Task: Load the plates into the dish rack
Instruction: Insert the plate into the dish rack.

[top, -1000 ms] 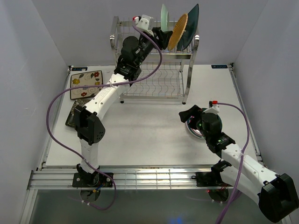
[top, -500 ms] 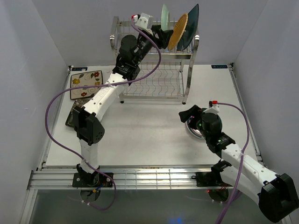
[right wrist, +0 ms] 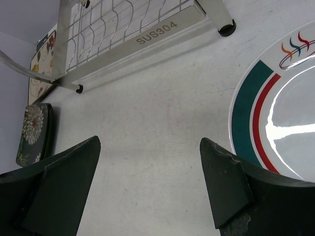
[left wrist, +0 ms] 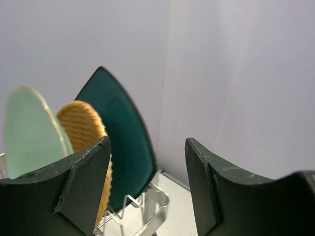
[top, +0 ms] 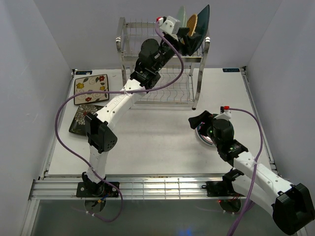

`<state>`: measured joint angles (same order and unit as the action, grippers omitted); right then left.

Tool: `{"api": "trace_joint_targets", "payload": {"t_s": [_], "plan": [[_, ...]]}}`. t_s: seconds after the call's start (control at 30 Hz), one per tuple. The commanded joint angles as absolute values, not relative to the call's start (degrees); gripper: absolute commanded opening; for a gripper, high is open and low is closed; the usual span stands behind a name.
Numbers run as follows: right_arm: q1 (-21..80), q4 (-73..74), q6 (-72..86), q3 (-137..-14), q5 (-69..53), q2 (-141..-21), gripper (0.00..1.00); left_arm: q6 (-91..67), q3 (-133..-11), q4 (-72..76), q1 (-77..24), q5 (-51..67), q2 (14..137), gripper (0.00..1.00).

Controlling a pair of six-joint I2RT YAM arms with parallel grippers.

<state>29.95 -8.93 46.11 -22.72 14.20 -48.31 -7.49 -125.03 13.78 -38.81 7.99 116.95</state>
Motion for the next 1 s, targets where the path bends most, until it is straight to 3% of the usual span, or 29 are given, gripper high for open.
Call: {"api": "trace_joint_targets", "payload": {"t_s": [0.0, 0.43, 0.67, 0.97], "plan": [[29.79, -10.46, 45.62, -24.08, 14.68, -46.85, 0.88, -5.72, -128.49, 14.68, -39.81, 6.6, 117.24, 0.72], [29.79, -10.2, 45.53, -23.91, 14.68, -46.41, 0.88, -2.2, -127.01, 14.59, -39.81, 4.13, 111.63, 0.8], [29.88, -10.37, 45.53, -23.82, 15.03, -46.14, 0.88, 5.88, -107.69, 14.41, -40.08, 2.29, 95.91, 0.81], [29.88, -11.25, 37.27, -24.61, 14.24, -46.58, 0.87, 13.79, -69.55, 19.33, -40.25, -1.85, 65.41, 0.92]]}}
